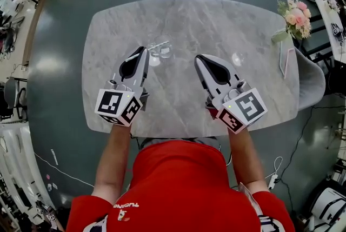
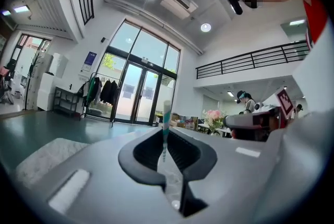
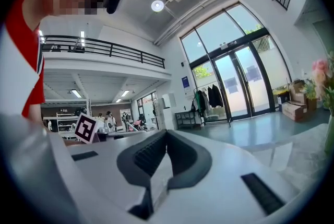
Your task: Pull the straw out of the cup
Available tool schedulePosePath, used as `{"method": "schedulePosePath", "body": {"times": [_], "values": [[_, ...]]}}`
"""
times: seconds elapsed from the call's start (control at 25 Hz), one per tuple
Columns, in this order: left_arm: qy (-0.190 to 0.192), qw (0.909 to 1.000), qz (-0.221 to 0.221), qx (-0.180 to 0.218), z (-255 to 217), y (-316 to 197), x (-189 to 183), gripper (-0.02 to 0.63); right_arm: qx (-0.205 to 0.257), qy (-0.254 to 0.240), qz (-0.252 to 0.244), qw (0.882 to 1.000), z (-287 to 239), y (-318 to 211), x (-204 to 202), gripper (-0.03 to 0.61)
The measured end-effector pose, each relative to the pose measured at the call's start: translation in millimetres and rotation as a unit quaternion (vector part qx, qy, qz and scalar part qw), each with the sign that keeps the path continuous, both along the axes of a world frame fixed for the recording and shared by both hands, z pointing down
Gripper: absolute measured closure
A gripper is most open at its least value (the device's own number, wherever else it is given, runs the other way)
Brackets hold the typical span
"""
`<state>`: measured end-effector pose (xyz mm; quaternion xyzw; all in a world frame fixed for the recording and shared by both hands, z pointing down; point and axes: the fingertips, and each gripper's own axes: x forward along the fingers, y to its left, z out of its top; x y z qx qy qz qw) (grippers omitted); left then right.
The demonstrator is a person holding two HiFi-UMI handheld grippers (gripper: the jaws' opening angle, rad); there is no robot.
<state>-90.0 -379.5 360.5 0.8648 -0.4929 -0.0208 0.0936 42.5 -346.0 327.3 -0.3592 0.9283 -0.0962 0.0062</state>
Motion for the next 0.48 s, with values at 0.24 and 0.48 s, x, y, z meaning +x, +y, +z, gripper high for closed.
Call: {"method": "schedulePosePath", "body": {"times": [0.24, 0.48], "values": [[0.019, 0.9995, -0.005, 0.025, -41, 31, -4, 0.587, 0.014, -0.019, -0.001, 1.000, -17, 8, 0, 0.577], [0.032, 0.9985, 0.003, 0.045, -66, 52, -3, 0.588, 0.019, -0.031, 0.007, 0.999, -25, 18, 7, 0.577]]}}
